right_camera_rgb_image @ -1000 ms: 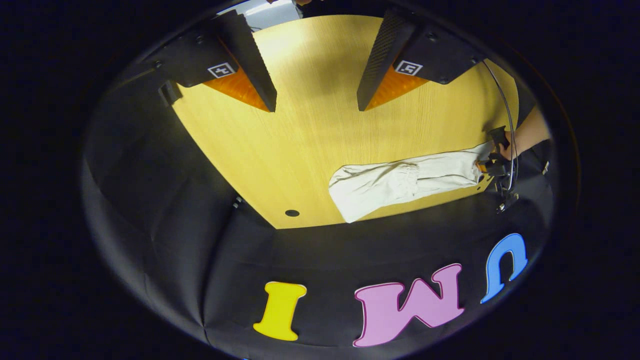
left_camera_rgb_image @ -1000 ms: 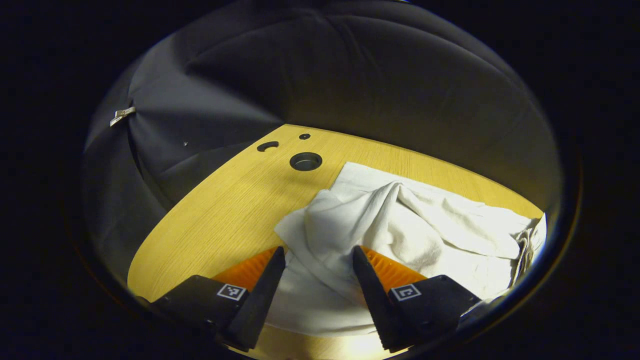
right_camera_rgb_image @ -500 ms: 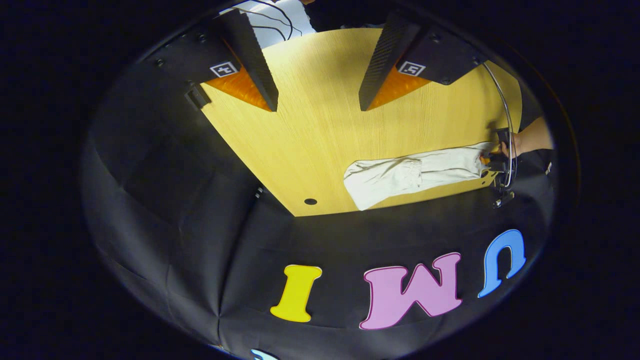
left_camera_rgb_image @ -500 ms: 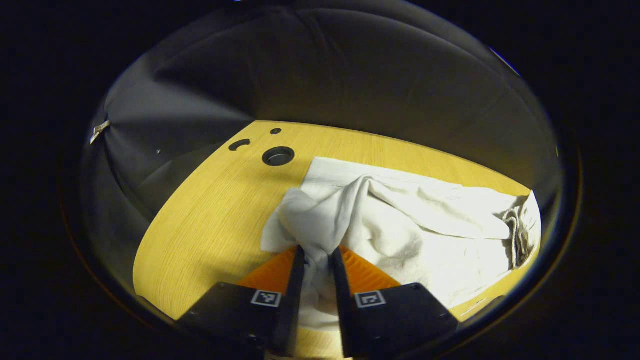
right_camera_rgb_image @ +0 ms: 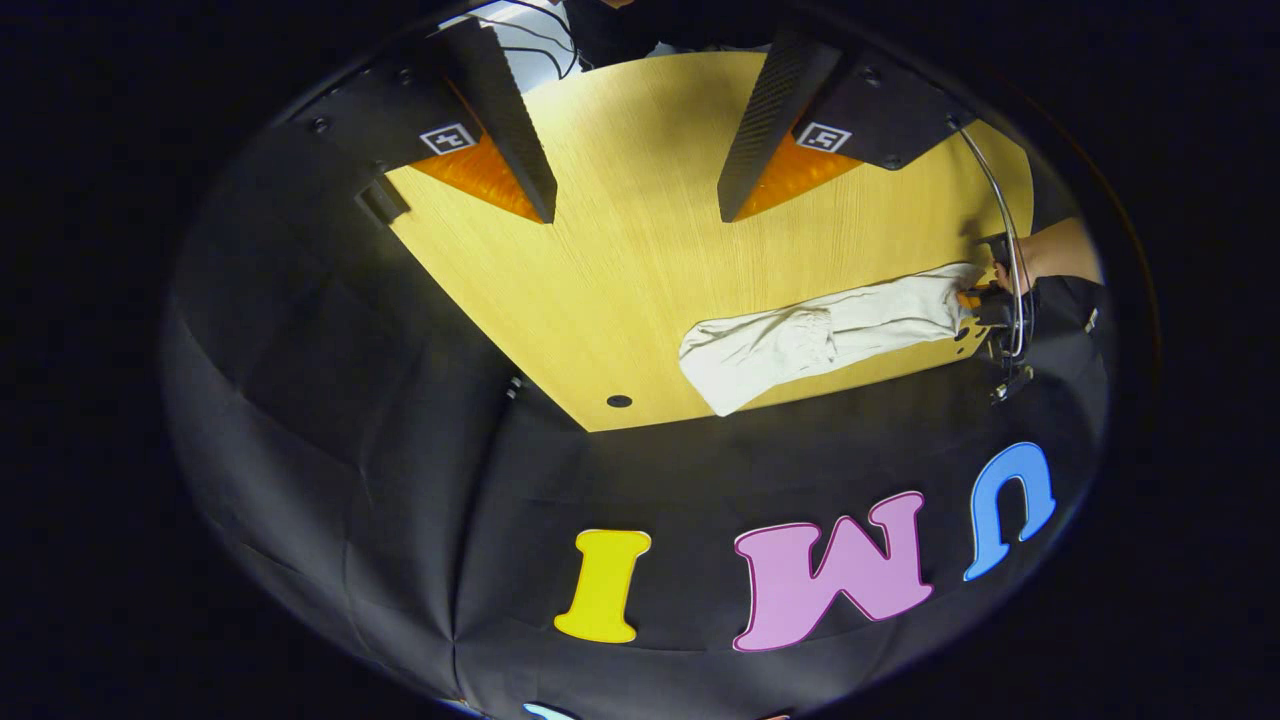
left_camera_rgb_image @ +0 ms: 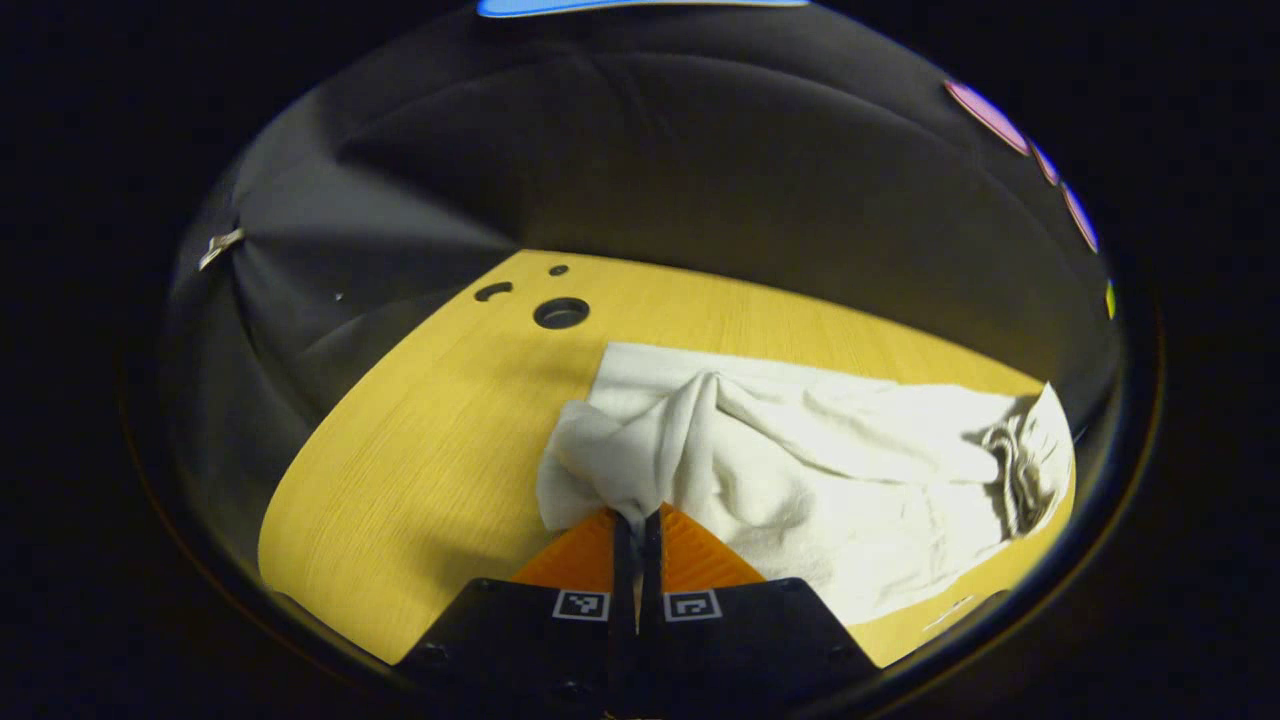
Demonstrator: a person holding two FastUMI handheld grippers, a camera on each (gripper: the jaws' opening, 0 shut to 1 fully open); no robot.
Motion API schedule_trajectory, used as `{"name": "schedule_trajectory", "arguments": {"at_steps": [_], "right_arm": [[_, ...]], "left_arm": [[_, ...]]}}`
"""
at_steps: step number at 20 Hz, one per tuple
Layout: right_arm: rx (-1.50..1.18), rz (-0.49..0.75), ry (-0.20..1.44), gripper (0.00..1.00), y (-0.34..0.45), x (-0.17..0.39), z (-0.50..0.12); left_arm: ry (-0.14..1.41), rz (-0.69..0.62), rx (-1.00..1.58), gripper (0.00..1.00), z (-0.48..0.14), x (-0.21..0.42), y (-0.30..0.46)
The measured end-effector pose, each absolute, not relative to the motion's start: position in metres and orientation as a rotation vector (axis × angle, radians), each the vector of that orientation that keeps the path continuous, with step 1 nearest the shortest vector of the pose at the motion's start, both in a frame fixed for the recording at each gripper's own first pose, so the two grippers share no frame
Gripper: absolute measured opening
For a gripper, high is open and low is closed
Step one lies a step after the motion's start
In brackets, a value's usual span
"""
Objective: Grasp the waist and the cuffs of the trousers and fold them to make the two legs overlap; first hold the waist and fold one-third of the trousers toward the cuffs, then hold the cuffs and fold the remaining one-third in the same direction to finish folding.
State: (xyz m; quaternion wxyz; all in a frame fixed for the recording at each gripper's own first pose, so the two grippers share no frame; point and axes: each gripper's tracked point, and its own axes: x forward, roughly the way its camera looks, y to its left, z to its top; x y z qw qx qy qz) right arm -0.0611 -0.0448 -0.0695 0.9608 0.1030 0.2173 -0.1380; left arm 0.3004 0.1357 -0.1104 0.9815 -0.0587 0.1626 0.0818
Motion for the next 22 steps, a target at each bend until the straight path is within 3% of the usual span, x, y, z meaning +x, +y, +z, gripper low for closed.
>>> {"name": "schedule_trajectory", "arguments": {"at_steps": [7, 13, 22], "right_arm": [[0.223, -0.201, 0.426, 0.99, -0.073, -0.017, -0.069], [0.241, -0.169, 0.418, 0.98, -0.121, 0.015, -0.075], [0.272, -0.105, 0.408, 0.99, -0.189, 0.058, -0.087]], "left_arm": [[0.179, 0.148, -0.359, 0.06, -0.051, 0.284, 0.094], [0.048, 0.082, -0.327, 0.05, 0.029, 0.265, 0.036], [-0.079, -0.049, -0.307, 0.05, 0.104, 0.238, -0.127]]}}
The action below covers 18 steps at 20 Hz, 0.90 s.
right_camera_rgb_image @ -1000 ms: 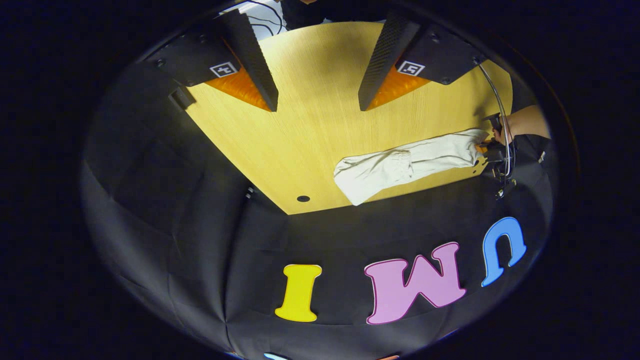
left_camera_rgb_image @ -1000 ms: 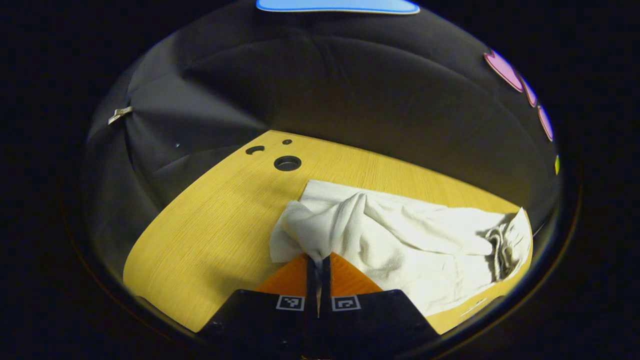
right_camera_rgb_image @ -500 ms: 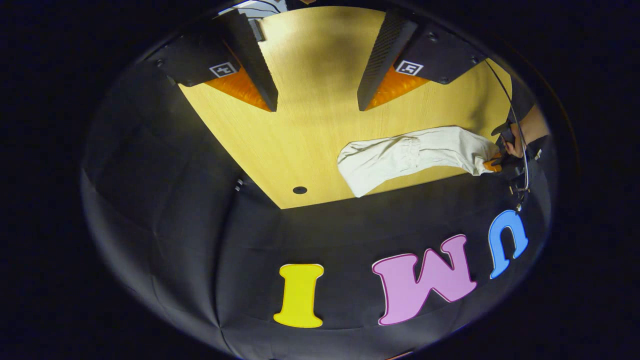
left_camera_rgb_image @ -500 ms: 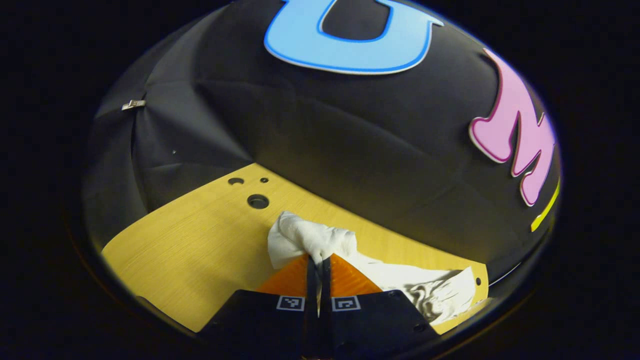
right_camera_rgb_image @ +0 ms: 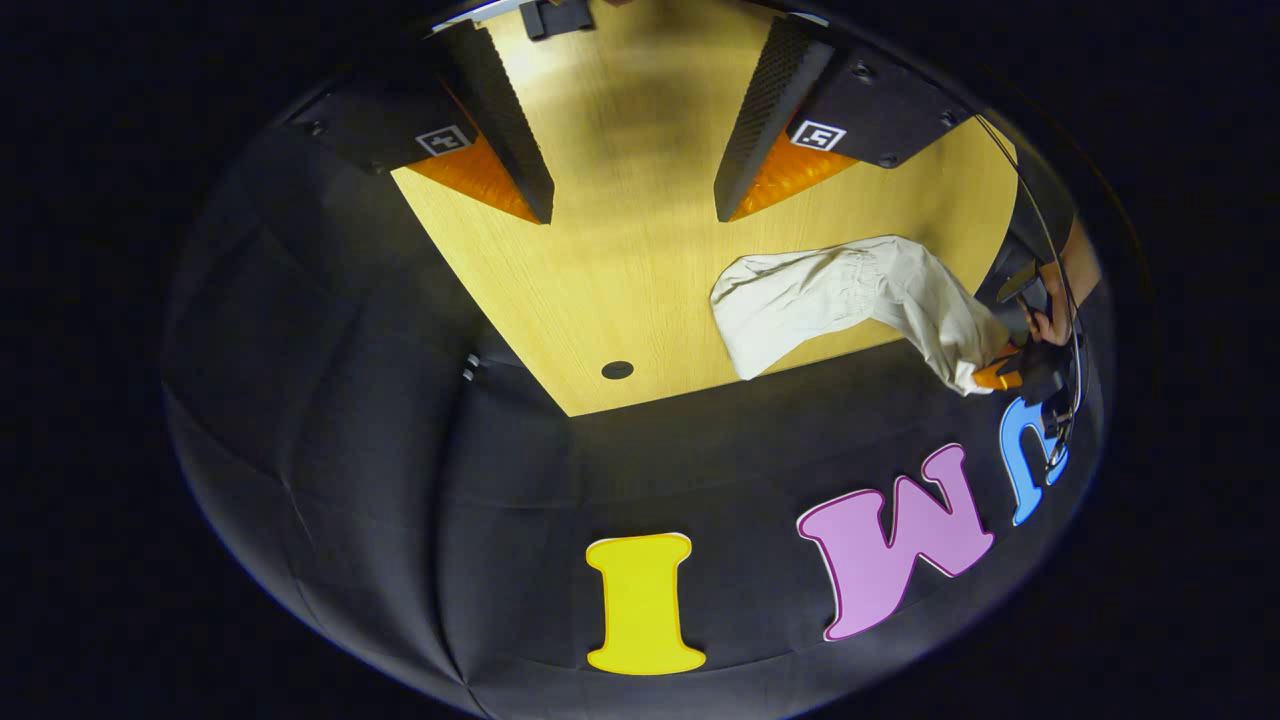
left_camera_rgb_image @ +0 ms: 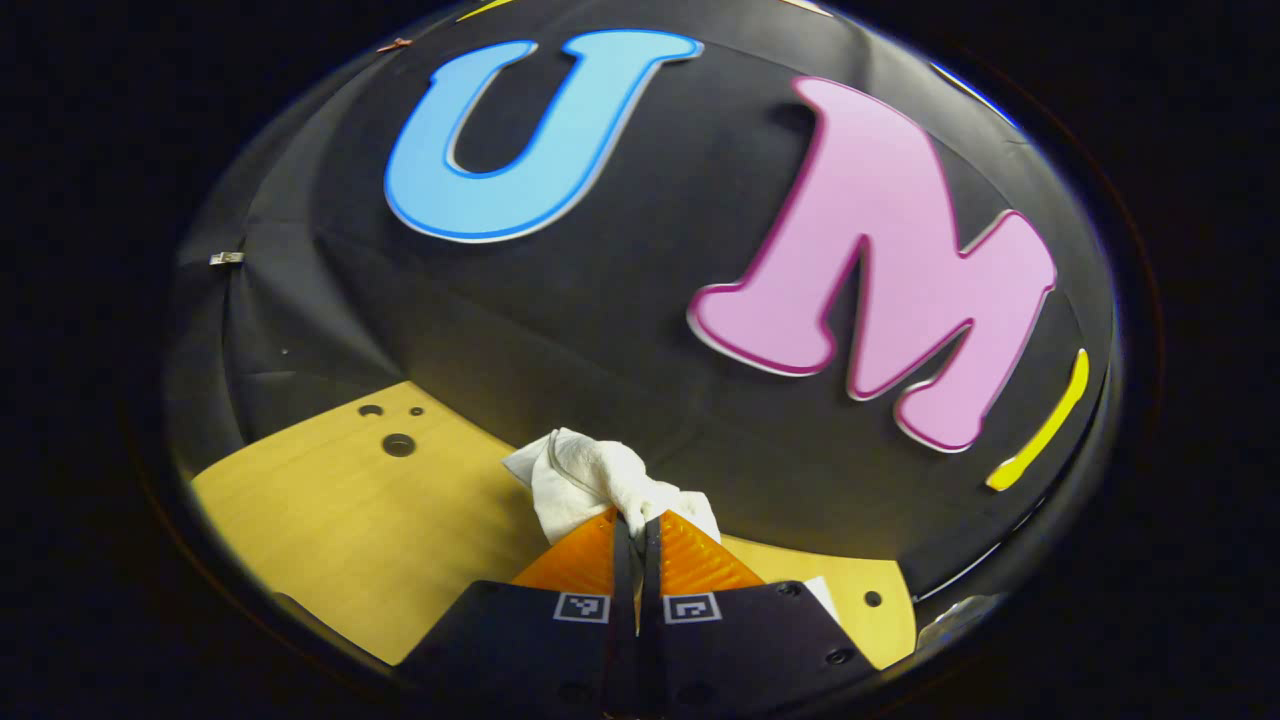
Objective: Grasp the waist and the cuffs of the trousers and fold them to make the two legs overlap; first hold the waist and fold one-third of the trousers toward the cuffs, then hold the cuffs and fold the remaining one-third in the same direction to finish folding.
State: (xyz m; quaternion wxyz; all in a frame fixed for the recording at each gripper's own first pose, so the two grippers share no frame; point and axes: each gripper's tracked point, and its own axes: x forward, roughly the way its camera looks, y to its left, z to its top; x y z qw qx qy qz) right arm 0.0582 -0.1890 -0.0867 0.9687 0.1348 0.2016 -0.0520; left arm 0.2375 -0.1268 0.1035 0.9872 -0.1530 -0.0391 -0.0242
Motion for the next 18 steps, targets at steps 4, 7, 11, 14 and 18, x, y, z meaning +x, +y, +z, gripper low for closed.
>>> {"name": "schedule_trajectory", "arguments": {"at_steps": [4, 7, 11, 14, 18], "right_arm": [[0.267, -0.085, 0.392, 0.99, -0.211, 0.064, -0.089], [0.287, -0.079, 0.388, 0.99, -0.220, 0.066, -0.092], [0.305, -0.080, 0.382, 0.99, -0.229, 0.060, -0.096], [0.251, -0.078, 0.397, 0.99, -0.235, 0.054, -0.109], [0.258, -0.093, 0.396, 0.99, -0.241, 0.043, -0.110]], "left_arm": [[-0.082, -0.137, -0.258, 0.05, 0.112, 0.239, -0.217], [-0.070, -0.187, -0.231, 0.05, 0.098, 0.244, -0.278], [-0.030, -0.250, -0.167, 0.05, 0.071, 0.249, -0.349], [0.017, -0.271, -0.119, 0.05, 0.046, 0.254, -0.379], [0.087, -0.281, -0.133, 0.08, 0.013, 0.259, -0.400]]}}
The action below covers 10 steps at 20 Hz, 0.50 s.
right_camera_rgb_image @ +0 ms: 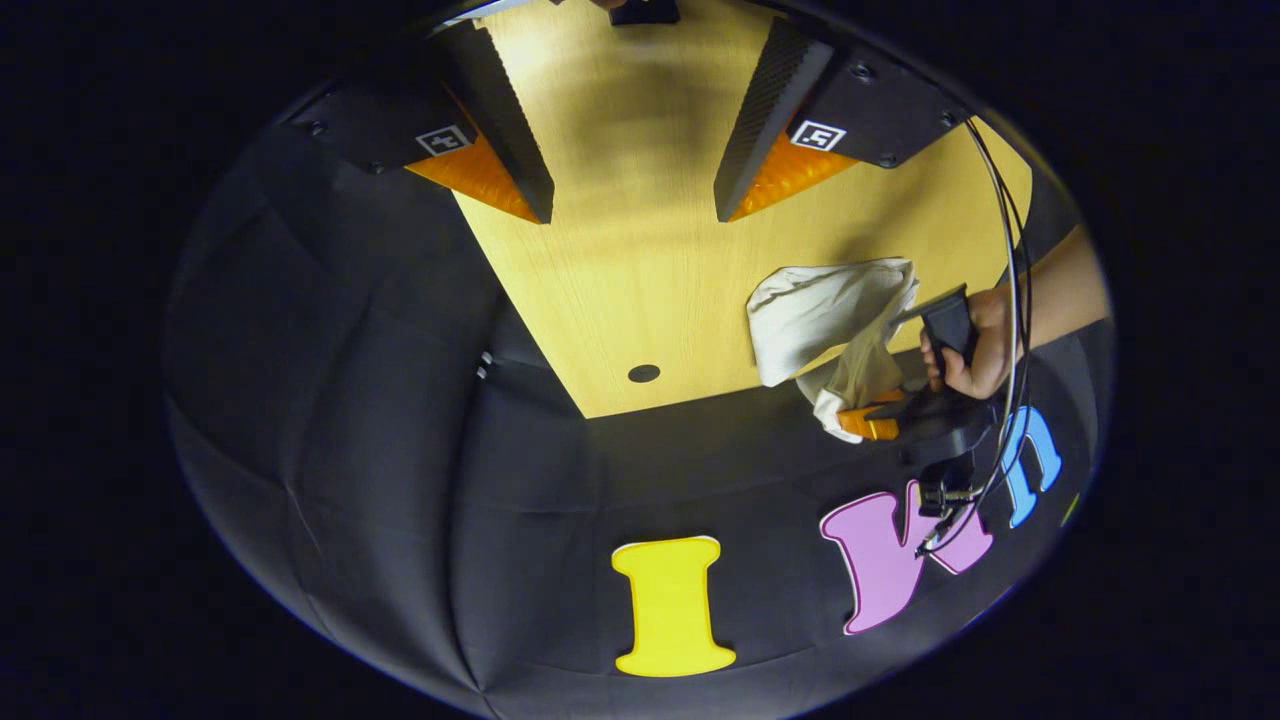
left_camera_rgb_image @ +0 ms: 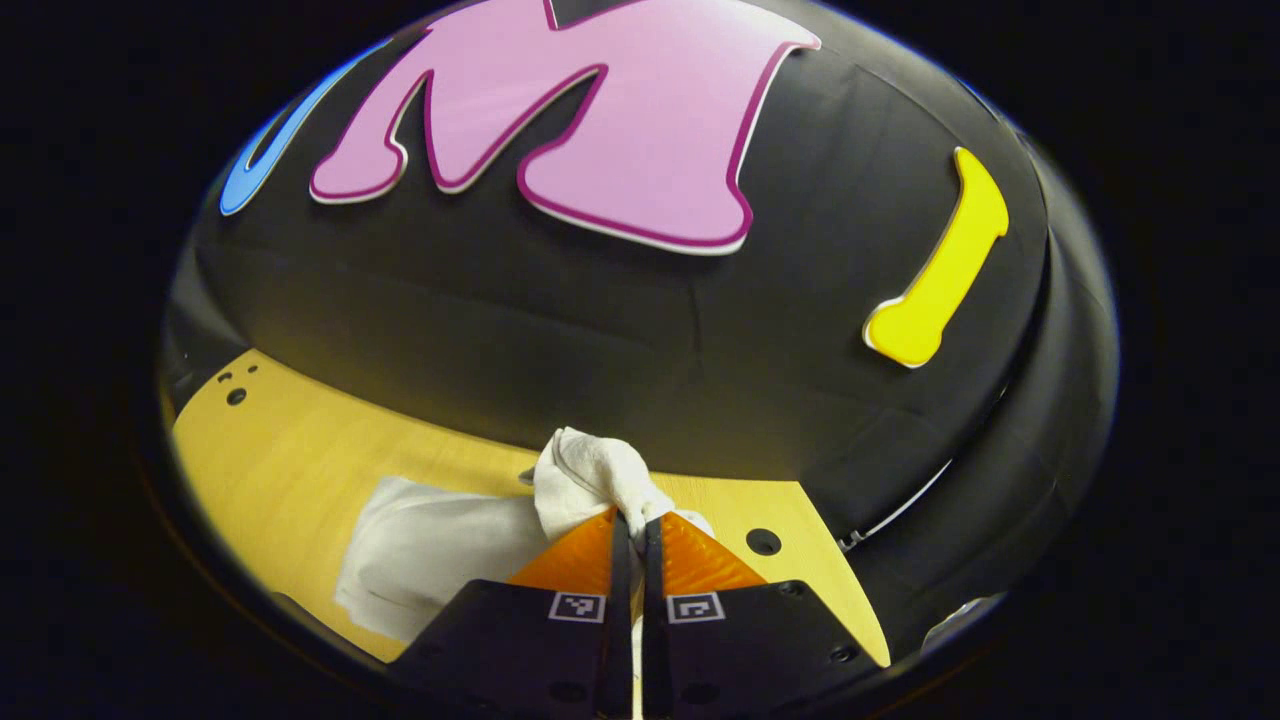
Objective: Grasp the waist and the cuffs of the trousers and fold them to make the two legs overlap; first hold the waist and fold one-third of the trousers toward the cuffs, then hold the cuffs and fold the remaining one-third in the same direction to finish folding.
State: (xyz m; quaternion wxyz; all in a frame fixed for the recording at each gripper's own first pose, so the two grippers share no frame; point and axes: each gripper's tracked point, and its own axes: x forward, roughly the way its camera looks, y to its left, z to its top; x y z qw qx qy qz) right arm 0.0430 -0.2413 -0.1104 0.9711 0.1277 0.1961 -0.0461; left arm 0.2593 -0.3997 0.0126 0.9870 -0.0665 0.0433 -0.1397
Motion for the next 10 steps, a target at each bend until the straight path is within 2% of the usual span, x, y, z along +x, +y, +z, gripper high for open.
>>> {"name": "schedule_trajectory", "arguments": {"at_steps": [3, 5, 6, 7, 8, 9, 10], "right_arm": [[0.260, -0.113, 0.405, 0.99, -0.242, 0.037, -0.114], [0.256, -0.107, 0.412, 0.99, -0.241, 0.031, -0.117], [0.251, -0.104, 0.410, 0.99, -0.239, 0.030, -0.116], [0.245, -0.103, 0.404, 0.99, -0.238, 0.029, -0.114], [0.242, -0.101, 0.394, 0.99, -0.236, 0.028, -0.111], [0.237, -0.098, 0.387, 0.99, -0.233, 0.026, -0.109], [0.231, -0.095, 0.380, 0.99, -0.230, 0.025, -0.107]], "left_arm": [[0.132, -0.285, -0.132, 0.11, -0.009, 0.259, -0.407], [0.156, -0.289, -0.119, 0.18, -0.018, 0.258, -0.410], [0.160, -0.304, -0.121, 0.31, -0.018, 0.255, -0.413], [0.153, -0.311, -0.124, 0.18, -0.017, 0.252, -0.412], [0.143, -0.318, -0.129, 0.38, -0.014, 0.247, -0.410], [0.132, -0.330, -0.137, 0.37, -0.010, 0.242, -0.409], [0.118, -0.345, -0.147, 0.58, -0.004, 0.235, -0.407]]}}
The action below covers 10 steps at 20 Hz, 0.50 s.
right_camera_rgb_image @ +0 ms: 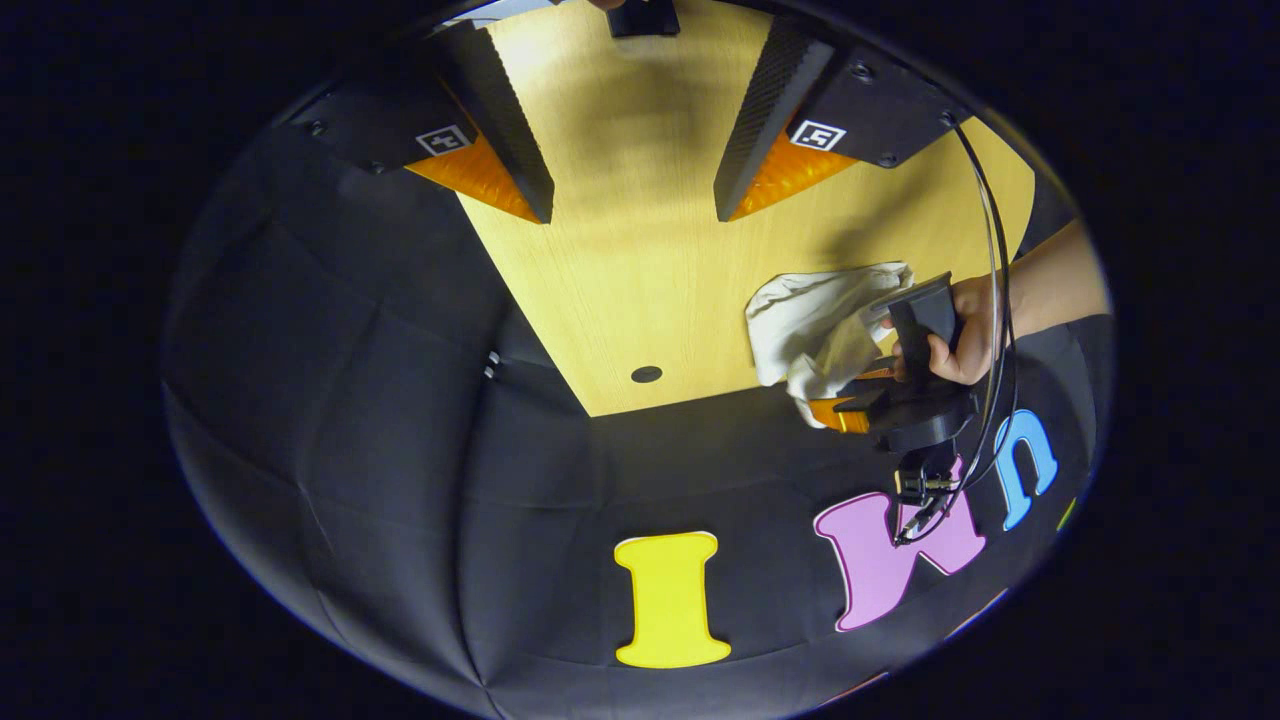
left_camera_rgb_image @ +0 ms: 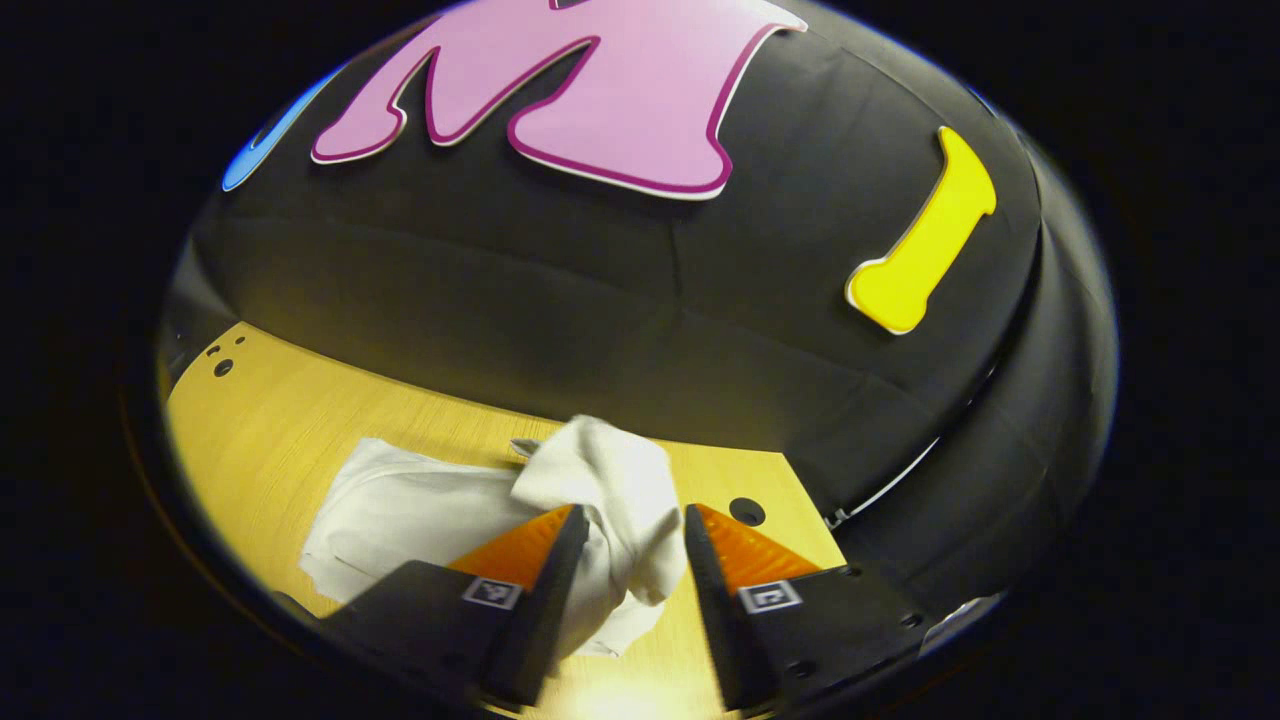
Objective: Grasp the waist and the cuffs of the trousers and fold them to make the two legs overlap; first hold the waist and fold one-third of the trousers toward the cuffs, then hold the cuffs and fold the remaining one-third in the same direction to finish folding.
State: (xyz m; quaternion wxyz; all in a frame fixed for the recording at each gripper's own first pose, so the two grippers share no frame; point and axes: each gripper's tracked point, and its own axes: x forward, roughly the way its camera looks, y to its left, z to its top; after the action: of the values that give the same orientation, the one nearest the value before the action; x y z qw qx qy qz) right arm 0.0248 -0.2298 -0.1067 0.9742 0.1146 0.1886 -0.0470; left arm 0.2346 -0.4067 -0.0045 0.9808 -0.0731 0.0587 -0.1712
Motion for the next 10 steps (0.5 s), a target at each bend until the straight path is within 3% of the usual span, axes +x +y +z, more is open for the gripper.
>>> {"name": "schedule_trajectory", "arguments": {"at_steps": [2, 4, 5, 6, 10], "right_arm": [[0.215, -0.083, 0.371, 0.99, -0.222, 0.024, -0.104], [0.211, -0.066, 0.358, 0.99, -0.212, 0.021, -0.098], [0.213, -0.061, 0.352, 0.99, -0.208, 0.018, -0.095], [0.215, -0.056, 0.346, 0.99, -0.204, 0.016, -0.092], [0.189, -0.050, 0.297, 0.99, -0.191, 0.007, -0.072]], "left_arm": [[0.081, -0.364, -0.165, 0.93, 0.005, 0.225, -0.398], [0.034, -0.355, -0.178, 0.95, 0.020, 0.209, -0.378], [0.013, -0.341, -0.184, 0.89, 0.026, 0.200, -0.364], [0.000, -0.323, -0.192, 0.95, 0.033, 0.190, -0.348], [-0.065, -0.249, -0.199, 0.95, 0.050, 0.132, -0.280]]}}
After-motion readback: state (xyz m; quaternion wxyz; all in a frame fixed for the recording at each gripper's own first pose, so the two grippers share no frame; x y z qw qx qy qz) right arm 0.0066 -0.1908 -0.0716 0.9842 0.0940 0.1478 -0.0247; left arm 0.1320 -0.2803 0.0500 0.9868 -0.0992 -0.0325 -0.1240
